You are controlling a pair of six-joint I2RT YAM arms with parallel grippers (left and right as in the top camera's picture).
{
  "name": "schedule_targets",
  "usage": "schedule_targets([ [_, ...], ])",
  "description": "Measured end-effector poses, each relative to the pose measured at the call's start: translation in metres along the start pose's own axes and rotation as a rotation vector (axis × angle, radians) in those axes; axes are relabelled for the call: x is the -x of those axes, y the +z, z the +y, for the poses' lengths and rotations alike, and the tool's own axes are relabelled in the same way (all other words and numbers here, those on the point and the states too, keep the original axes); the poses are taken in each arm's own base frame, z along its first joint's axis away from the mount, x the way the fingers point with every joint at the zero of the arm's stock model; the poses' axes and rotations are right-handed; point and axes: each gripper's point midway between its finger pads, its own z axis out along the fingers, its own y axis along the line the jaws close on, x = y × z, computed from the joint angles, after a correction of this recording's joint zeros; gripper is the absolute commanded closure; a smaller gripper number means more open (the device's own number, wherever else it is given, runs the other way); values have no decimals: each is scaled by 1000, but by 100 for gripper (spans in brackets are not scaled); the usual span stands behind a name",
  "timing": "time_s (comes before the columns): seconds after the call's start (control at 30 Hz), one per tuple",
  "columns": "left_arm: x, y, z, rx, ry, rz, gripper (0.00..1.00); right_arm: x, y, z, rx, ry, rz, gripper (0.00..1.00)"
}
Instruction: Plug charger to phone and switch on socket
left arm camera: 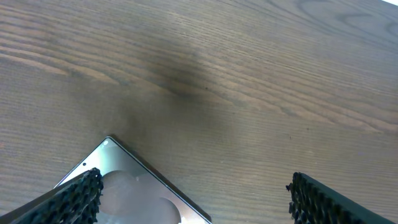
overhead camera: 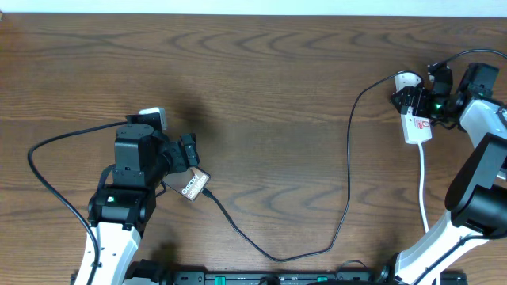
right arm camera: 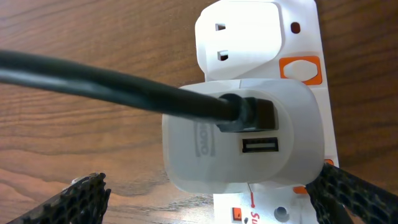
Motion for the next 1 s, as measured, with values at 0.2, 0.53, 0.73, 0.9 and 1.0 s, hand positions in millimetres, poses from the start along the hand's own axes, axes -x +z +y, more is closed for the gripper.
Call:
schedule_targets([
  [0.2,0,0,0,0,0,1,7,0,1,0,-14,-1,5,1],
  [0.53,0,0,0,0,0,1,7,0,2,1,-30,4,14,1],
  [0.73,0,0,0,0,0,1,7,-2,2,1,-29,9,23,1],
  [0.9,0,0,0,1,0,1,6,-4,1,2,-24,26,32,1],
  [1.0,0,0,0,0,0,1,6,-4,1,2,-23,32,31,2],
])
